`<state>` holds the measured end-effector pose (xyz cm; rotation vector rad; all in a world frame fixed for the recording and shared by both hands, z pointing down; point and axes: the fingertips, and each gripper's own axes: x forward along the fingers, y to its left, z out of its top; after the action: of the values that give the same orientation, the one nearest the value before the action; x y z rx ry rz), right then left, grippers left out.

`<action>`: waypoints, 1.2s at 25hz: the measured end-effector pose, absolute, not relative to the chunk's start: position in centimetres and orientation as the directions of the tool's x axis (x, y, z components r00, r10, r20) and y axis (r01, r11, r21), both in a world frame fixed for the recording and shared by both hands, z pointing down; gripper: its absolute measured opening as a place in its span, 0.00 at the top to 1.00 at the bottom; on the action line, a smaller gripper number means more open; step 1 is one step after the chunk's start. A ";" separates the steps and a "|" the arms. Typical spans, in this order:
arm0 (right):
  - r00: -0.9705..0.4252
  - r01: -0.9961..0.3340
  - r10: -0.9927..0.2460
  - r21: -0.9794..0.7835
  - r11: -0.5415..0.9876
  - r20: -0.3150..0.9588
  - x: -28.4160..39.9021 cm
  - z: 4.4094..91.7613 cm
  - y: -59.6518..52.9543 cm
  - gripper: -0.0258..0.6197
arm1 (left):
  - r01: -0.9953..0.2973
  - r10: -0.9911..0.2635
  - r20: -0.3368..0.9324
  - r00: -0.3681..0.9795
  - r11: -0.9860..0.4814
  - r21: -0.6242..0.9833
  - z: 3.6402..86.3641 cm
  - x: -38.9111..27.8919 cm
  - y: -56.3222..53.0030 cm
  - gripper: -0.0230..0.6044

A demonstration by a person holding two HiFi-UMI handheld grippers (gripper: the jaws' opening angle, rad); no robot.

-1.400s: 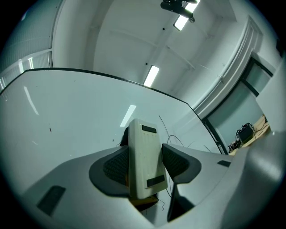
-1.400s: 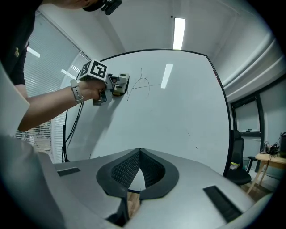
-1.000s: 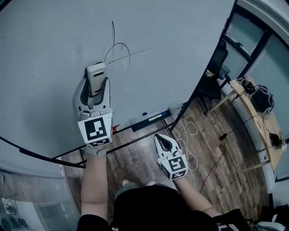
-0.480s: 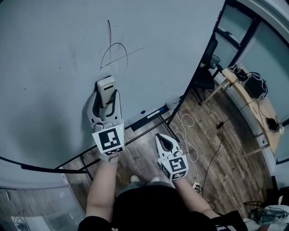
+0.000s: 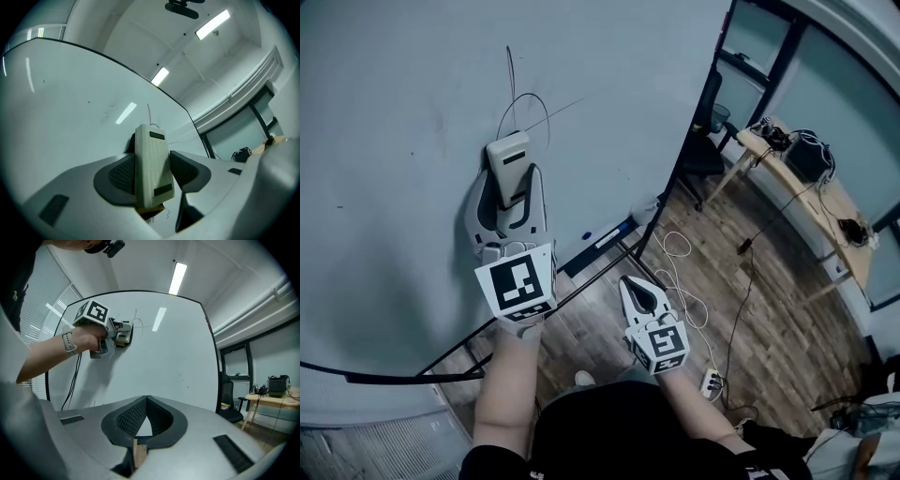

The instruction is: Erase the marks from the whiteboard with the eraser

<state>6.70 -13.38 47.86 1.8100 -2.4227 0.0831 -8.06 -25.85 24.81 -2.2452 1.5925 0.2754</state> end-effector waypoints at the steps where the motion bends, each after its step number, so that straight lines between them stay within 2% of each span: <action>1: -0.279 -0.959 -0.952 0.026 0.284 0.123 6.8 47.8 -13.5 0.92 | -0.935 -0.860 -0.373 0.348 -0.291 -0.202 24.0 -7.7 -25.9 0.57; 14: -0.343 -0.937 -0.934 0.027 0.347 0.094 10.7 45.5 -16.8 0.92 | -0.935 -0.837 -0.458 0.300 -0.164 -0.313 13.6 -3.7 -27.5 0.57; 21: -0.407 -0.911 -0.910 0.027 0.411 0.083 12.9 44.9 -18.8 0.92 | -0.943 -0.844 -0.485 0.227 -0.066 -0.325 11.7 -2.8 -27.9 0.57; 25: -0.444 -0.894 -0.891 0.021 0.448 0.094 13.2 45.1 -19.5 0.92 | -0.970 -0.819 -0.552 0.157 -0.024 -0.241 11.4 -2.8 -27.5 0.57; 30: -0.483 -0.874 -0.869 0.010 0.487 0.112 13.4 45.8 -19.8 0.92 | -0.979 -0.825 -0.551 0.124 -0.011 -0.204 13.2 -2.8 -27.6 0.57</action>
<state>13.41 -19.77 45.78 1.5401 -2.6192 0.0735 -2.79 -27.65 13.20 -1.8733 1.7389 0.3744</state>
